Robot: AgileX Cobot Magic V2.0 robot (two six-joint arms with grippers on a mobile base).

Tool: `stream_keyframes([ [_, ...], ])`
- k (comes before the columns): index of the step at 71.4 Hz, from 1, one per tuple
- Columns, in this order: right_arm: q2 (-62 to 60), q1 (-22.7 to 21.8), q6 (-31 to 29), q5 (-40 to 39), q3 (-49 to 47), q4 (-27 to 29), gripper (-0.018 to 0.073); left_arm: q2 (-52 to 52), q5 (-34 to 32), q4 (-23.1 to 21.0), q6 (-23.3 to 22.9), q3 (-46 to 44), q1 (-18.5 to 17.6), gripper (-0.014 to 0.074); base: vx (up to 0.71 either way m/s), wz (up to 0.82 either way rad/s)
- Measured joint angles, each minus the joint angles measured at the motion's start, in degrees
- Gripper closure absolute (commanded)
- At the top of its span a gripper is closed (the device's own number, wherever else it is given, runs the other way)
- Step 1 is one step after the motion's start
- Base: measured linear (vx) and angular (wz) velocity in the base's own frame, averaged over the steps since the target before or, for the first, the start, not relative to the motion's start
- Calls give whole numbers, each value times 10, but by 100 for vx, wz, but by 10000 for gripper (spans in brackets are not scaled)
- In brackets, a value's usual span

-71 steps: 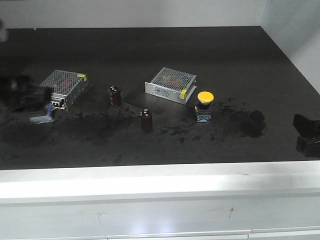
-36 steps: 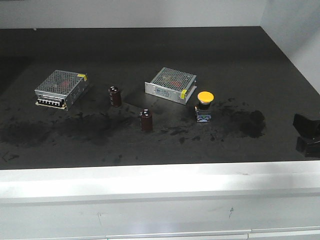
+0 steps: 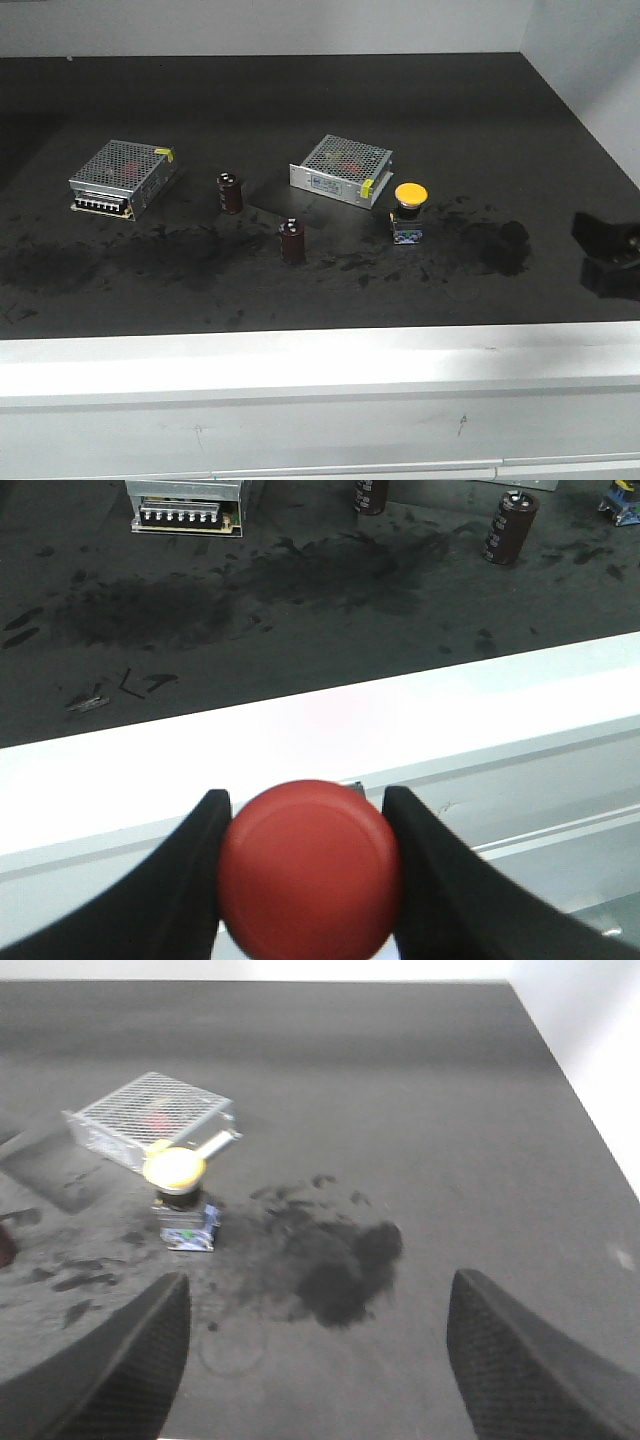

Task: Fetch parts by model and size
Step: 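Lift the red-capped switch with the left gripper and withdraw, then lower the right gripper onto the yellow-capped push-button switch and grasp it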

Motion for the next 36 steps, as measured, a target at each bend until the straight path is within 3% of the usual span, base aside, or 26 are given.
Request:
stream_keyframes([
  [19,142,71,-34,70,-143,1,41,0,2,0,0,1,0,603,0,0],
  [36,298,97,5,137,-308,4,41,0,4,0,2,1,0,603,0,0],
])
